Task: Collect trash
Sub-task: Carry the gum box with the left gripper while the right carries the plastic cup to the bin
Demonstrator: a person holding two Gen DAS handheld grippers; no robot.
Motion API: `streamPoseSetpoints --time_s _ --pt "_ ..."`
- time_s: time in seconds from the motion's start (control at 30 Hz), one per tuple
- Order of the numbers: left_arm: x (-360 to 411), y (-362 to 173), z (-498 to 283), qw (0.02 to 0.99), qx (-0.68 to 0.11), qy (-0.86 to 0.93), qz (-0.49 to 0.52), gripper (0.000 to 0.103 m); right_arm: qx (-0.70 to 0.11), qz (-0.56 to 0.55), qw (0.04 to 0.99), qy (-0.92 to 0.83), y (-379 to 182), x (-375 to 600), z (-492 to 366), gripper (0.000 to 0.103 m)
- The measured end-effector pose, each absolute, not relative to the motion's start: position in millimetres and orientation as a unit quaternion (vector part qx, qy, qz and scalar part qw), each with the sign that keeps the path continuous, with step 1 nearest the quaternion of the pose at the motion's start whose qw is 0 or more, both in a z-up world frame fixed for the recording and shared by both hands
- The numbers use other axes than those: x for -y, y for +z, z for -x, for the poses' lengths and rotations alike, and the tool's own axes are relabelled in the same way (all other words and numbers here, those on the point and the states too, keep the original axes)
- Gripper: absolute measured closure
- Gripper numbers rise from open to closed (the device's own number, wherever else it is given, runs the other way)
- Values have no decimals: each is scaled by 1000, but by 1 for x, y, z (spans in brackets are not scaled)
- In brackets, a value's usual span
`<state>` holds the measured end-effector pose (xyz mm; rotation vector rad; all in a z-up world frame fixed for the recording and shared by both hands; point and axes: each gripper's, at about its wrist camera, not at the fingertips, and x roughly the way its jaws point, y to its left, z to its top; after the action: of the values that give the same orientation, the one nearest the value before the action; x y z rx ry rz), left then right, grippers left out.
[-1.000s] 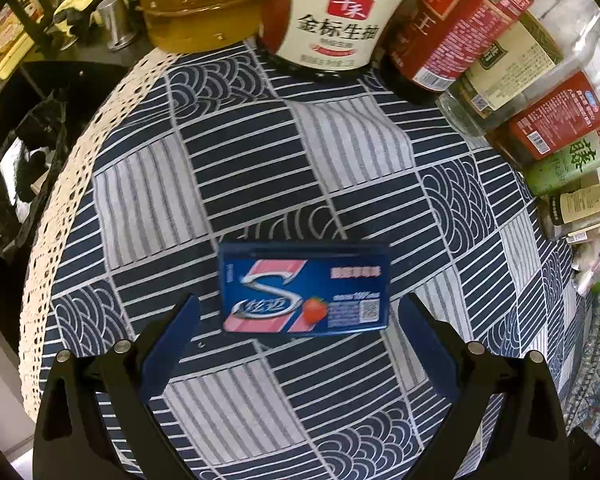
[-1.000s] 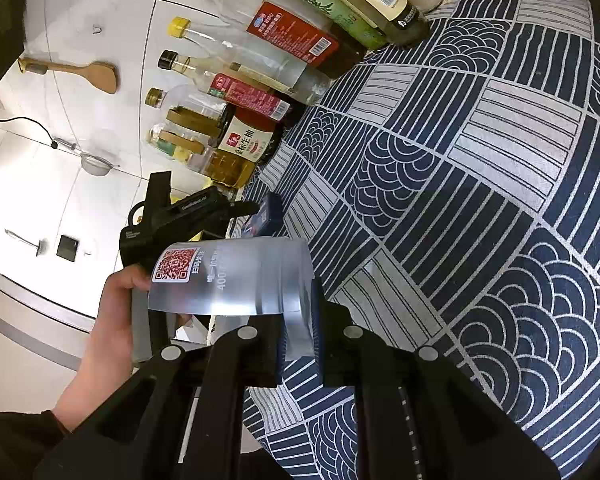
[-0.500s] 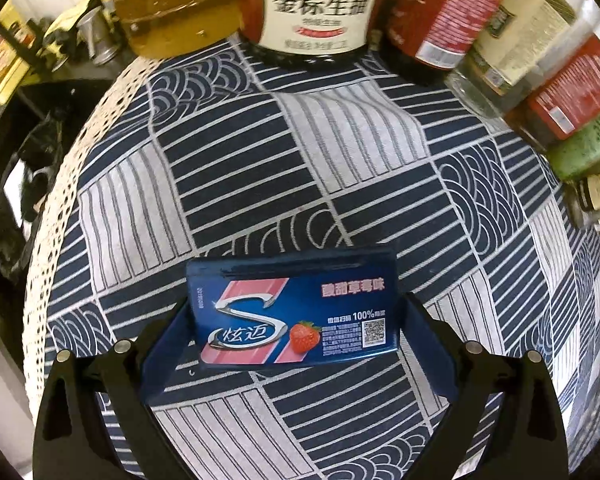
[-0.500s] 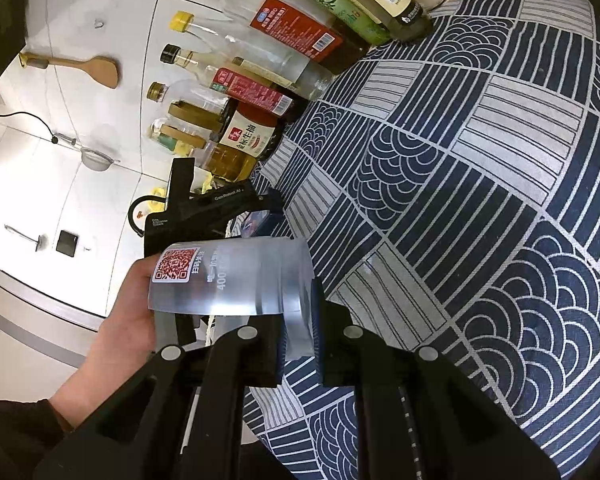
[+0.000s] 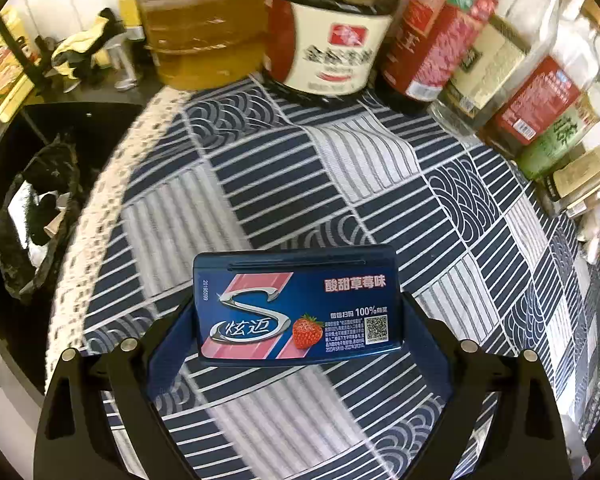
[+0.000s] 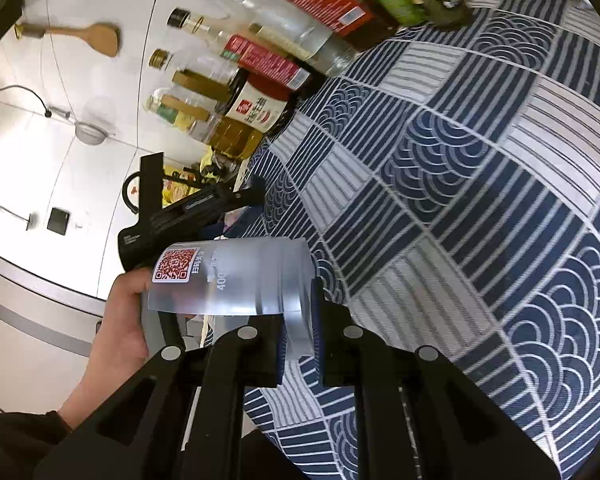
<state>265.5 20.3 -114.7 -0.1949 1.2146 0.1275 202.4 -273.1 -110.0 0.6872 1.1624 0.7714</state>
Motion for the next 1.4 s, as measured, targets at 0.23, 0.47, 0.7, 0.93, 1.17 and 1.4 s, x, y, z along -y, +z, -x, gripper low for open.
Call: streamPoseSetpoints --time_s 0.23,0.47,0.7,0.93,1.17,1.4 --pt "-68 -95 -238 832 -541 77 95 11 -542 -266 714 354 -95 227 -210 90" --pt "-115 -89 -212 842 -522 77 107 11 -567 -248 699 358 -93 177 -215 90" --pt "-159 -80 -200 846 -513 80 125 11 -583 -214 690 372 -83 116 -222 90" --pt "-216 -70 -192 848 -501 97 143 11 -592 -184 683 386 -73 47 -232 90" --pt "-282 -70 -187 845 -498 113 161 11 -597 -171 677 394 -68 -20 -241 90" --pt "-345 -76 -192 839 -506 114 166 11 -594 -179 678 396 -67 -79 -257 90"
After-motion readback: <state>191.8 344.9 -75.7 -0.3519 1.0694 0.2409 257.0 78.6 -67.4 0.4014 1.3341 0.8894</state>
